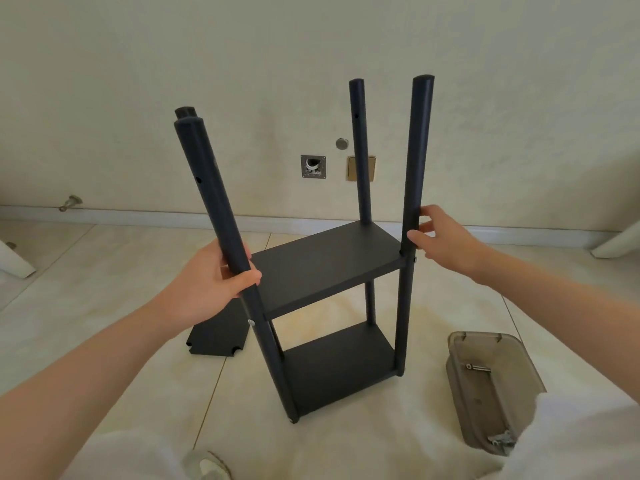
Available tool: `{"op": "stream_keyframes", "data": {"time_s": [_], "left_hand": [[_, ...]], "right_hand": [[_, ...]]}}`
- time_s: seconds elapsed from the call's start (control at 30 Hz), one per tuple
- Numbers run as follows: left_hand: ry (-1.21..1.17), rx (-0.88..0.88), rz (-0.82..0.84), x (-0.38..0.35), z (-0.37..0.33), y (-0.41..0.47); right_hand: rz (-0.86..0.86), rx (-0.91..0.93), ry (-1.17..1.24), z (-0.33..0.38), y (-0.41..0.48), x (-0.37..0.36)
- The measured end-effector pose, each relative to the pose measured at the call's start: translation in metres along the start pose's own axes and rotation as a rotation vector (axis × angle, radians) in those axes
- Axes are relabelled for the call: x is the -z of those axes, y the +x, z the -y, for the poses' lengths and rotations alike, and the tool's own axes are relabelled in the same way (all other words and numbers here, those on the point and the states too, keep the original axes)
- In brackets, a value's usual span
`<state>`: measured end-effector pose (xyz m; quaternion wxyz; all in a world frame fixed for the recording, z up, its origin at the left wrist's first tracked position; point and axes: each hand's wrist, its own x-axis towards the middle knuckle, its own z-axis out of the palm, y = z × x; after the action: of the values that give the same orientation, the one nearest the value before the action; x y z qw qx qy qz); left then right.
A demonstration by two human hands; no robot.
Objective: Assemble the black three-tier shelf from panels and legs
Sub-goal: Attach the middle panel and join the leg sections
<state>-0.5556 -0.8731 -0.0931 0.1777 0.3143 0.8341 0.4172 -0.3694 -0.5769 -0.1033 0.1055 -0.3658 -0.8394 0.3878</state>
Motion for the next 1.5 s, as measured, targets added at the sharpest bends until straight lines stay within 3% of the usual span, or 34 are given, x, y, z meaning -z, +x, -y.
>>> {"op": "stream_keyframes", "data": {"time_s": [0.43,0.7,1.1,1.33,1.5], "left_hand": [[-0.015,-0.02,-0.09,0.004,0.012,0.018],[-0.048,-0.067,-0.094,-0.026,-0.002,0.047],[-0.076,-0.025,-0.125,-0.053,-0.014,0.063],[0.09,-0.051,-0.132,-0.049,-0.006,0.057],[0.136,-0.033,-0.14,-0.054,-0.004,0.048]], "right_hand": [[0.006,0.067,0.253,-0.005,-0.009,0.003],[-0.124,-0.015,0.291,-0.027,-0.016,0.017],[-0.186,-0.019,0.252,-0.045,-0.017,0.023],[-0.188,-0.004,0.111,-0.043,-0.023,0.015],[-0.21,-0.08,0.144,-0.042,-0.031,0.008]]}}
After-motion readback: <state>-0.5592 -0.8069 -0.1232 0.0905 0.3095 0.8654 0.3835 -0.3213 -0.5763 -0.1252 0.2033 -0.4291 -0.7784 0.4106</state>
